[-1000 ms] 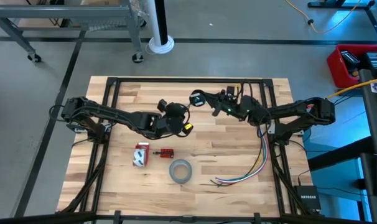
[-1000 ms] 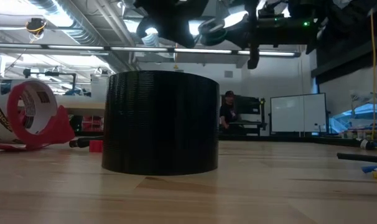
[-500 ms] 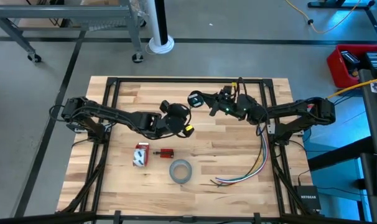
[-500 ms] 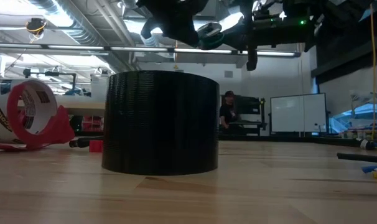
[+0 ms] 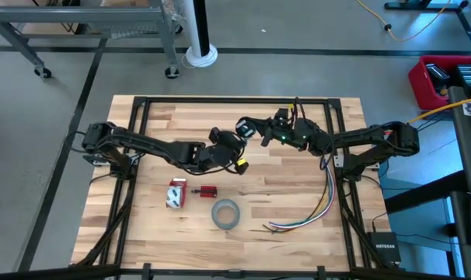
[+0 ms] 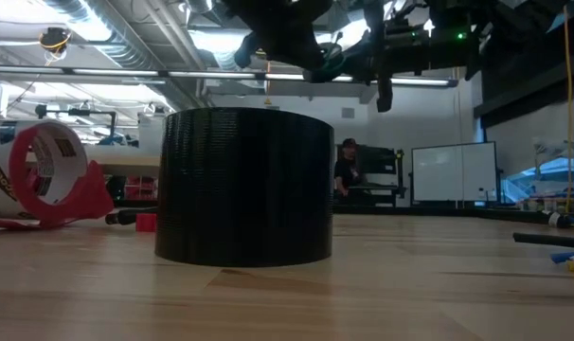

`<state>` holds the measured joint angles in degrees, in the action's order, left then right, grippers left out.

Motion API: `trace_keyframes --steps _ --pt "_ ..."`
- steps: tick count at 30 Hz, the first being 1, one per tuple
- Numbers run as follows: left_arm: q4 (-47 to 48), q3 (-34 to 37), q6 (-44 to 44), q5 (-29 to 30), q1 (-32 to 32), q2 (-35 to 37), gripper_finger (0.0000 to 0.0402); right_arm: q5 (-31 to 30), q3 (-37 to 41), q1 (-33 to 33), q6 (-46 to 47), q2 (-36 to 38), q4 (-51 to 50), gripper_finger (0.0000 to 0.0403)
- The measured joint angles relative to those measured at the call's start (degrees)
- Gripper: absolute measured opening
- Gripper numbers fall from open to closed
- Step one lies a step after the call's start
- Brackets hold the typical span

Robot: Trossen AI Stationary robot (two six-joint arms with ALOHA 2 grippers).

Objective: Coil cords
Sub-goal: Coil the green wire onto the spool

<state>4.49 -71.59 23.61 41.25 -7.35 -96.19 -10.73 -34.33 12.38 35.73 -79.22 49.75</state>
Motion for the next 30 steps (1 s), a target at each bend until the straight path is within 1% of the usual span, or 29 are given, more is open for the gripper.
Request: trace_keyframes --steps 3,9,18,20,23,27,30 --pt "-1.17 0.00 -0.95 -0.43 -0.02 -0.06 0.0000 -0.05 0.00 0.00 0.06 0.00 -0.66 0.0005" --pt "-0.55 0.00 -1.07 0.20 -0.04 0.11 0.0000 -0.22 0.00 0.00 0.06 0.02 -0.57 0.0005" --pt "-0.13 -0.02 -5.66 11.39 -2.11 0.18 0.0000 -0.75 -0.04 0.07 -0.01 -0.02 -2.11 0.0005" --pt "-0.13 -0.02 -6.86 12.85 -2.64 0.18 0.0000 -0.83 -0.04 0.07 -0.01 -0.02 -2.11 0.0005" --pt "-0.73 -0.02 -8.78 12.80 -3.05 0.20 0.0000 -1.01 -0.04 0.04 -0.01 -0.02 -2.07 0.0005" --pt "-2.03 -0.04 -11.99 8.55 -2.79 0.20 0.0000 -0.57 -0.04 0.04 -0.01 -0.02 -2.08 0.0005" --pt "-5.31 -0.04 -14.67 5.96 -2.60 0.20 0.0000 -0.22 -0.02 0.02 0.87 -0.02 -2.23 0.0005"
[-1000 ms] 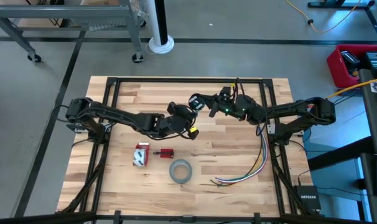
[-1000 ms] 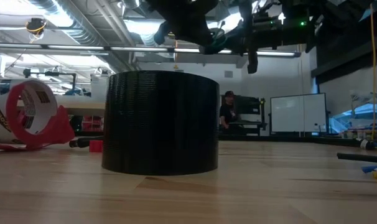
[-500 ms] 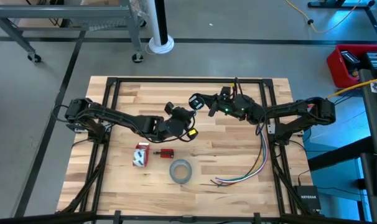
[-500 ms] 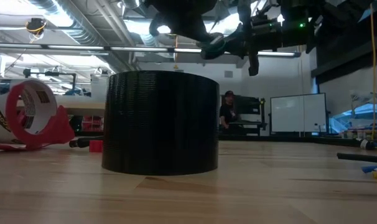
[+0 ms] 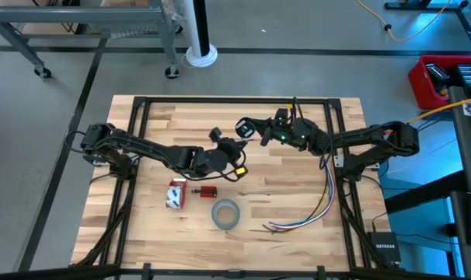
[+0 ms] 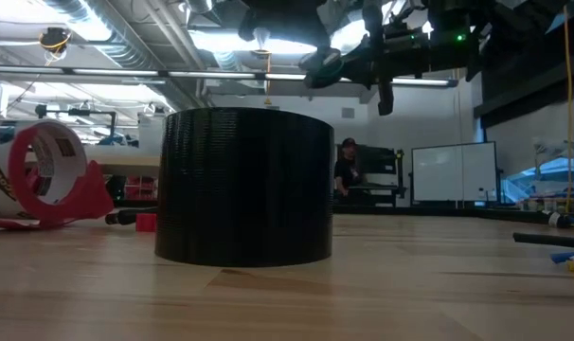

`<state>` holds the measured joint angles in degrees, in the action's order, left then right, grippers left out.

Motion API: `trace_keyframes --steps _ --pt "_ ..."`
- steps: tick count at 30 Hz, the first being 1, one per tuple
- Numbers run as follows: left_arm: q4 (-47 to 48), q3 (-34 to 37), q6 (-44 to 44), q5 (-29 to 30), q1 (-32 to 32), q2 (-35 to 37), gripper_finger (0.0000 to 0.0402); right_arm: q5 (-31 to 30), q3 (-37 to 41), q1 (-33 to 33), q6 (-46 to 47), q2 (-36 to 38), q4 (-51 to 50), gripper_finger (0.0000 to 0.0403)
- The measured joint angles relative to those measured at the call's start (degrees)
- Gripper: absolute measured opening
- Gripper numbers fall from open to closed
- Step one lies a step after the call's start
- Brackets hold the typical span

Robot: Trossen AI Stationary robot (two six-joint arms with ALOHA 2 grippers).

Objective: Coil cords
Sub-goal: Coil the green wire onto the spool

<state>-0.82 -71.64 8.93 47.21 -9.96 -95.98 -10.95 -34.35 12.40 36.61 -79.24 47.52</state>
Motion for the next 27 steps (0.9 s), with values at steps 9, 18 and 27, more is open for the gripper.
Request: trace_keyframes --steps 9,18,27 --pt "-5.87 -0.02 -2.17 -5.26 1.22 0.04 0.0000 1.25 0.00 -0.02 0.66 0.01 -0.52 0.0005" --pt "-6.08 -0.02 0.62 -7.52 3.40 -0.35 0.0000 1.81 0.02 0.00 0.61 0.00 -0.83 0.0005" --pt "-7.89 -0.02 5.72 -12.12 5.60 -0.35 0.0000 2.06 0.04 0.00 0.62 0.00 -1.05 0.0005"
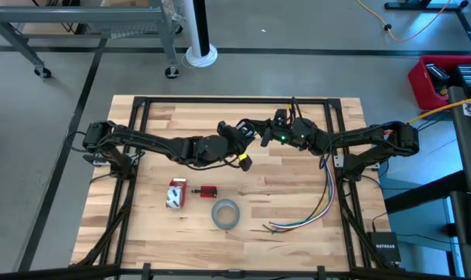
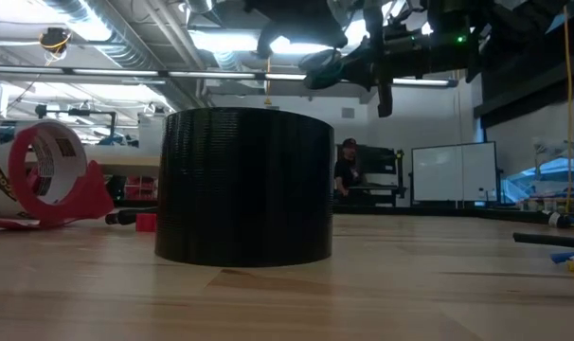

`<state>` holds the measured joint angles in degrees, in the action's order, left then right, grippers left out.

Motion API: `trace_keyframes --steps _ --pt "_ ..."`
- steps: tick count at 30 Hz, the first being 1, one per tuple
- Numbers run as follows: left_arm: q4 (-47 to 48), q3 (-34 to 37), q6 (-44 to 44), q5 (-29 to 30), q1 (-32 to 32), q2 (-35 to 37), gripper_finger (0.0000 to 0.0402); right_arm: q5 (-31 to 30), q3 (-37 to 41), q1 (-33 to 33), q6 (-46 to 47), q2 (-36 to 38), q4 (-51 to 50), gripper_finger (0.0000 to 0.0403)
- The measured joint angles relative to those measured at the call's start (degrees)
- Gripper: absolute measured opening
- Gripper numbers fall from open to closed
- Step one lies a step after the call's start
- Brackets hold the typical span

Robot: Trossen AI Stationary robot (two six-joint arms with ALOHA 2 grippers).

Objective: Coil cords
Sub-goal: Coil the green wire onto the spool

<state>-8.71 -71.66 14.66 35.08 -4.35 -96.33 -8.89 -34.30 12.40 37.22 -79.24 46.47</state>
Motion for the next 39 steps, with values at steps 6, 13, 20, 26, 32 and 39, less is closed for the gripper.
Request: trace_keyframes --steps 6,13,20,26,32,39 --pt "-2.92 0.00 0.48 -2.24 1.11 -0.11 0.0000 0.07 0.00 0.00 0.03 0.00 0.02 0.0005" --pt "-7.66 0.00 1.49 -5.26 1.48 -3.27 0.0000 0.47 0.00 -0.02 -0.01 0.00 -0.51 0.0005" --pt "-7.87 -0.33 -1.65 -2.98 1.53 -3.76 0.0000 0.59 0.02 0.00 0.01 0.00 -3.07 0.0005" --pt "-7.26 -0.33 -3.26 -2.63 1.93 -3.61 0.0000 1.47 0.00 0.00 0.03 0.00 -4.79 0.0005" --pt "-6.57 -0.33 -3.32 -2.55 3.00 -3.56 0.0000 2.42 0.00 0.00 0.03 0.00 -7.22 0.0005" --pt "-6.77 -0.35 -3.17 -2.62 4.25 -3.54 0.0000 3.87 0.00 0.00 0.01 0.00 -7.54 0.0005"
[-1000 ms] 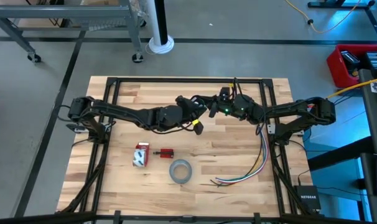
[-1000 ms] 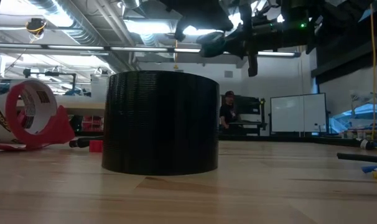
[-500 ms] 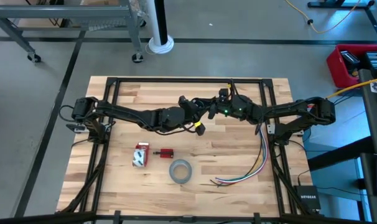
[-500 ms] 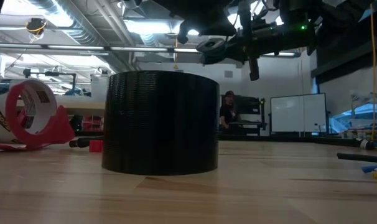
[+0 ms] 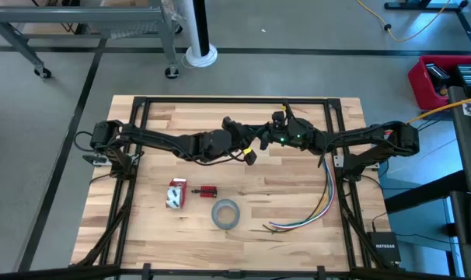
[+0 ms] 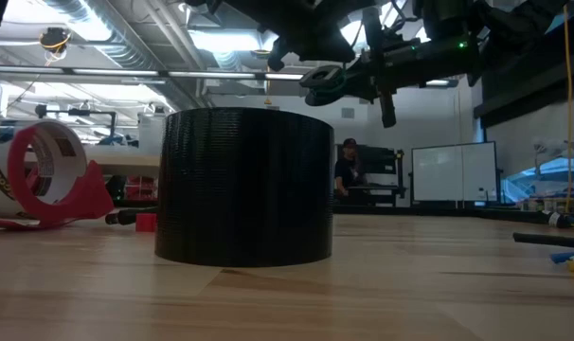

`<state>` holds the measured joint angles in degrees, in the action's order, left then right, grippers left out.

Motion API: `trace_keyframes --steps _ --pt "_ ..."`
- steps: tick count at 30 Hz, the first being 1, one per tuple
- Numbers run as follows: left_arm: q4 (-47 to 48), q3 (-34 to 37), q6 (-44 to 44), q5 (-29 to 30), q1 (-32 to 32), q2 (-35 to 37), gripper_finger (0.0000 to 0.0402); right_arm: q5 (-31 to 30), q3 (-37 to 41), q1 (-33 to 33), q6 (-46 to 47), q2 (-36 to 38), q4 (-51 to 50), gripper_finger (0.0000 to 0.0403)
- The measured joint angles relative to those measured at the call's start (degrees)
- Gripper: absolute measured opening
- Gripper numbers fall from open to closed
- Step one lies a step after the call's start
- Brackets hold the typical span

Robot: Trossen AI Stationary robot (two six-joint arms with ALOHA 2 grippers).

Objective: Coil cords
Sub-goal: Coil the green wire onto the spool

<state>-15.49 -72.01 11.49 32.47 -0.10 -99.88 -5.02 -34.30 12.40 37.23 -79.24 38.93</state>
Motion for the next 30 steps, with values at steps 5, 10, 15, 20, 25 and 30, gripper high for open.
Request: trace_keyframes --steps 5,10,15,20,25,30 --pt "-0.08 0.00 -0.01 0.00 0.63 0.00 0.0000 0.24 -0.02 0.00 -0.02 0.00 -0.01 0.0005" --pt "-0.17 -0.04 0.04 0.22 1.59 0.02 0.0002 1.06 -0.02 0.00 -0.04 0.00 -0.45 0.0005" --pt "0.11 -0.04 -0.09 0.24 2.12 0.02 0.0005 1.07 -0.07 0.00 -0.02 0.00 -2.01 0.0005" --pt "1.08 -0.04 -0.20 0.55 2.61 0.02 0.0006 0.97 -0.09 0.00 -0.03 0.00 -2.56 0.0005" --pt "2.64 -0.07 -1.30 3.70 2.61 0.11 0.0007 0.42 -0.07 0.02 -0.04 0.00 -2.66 0.0005" --pt "2.74 -0.07 -2.52 3.91 2.61 0.18 0.0007 0.44 -0.07 0.02 -0.04 0.00 -2.64 0.0005"
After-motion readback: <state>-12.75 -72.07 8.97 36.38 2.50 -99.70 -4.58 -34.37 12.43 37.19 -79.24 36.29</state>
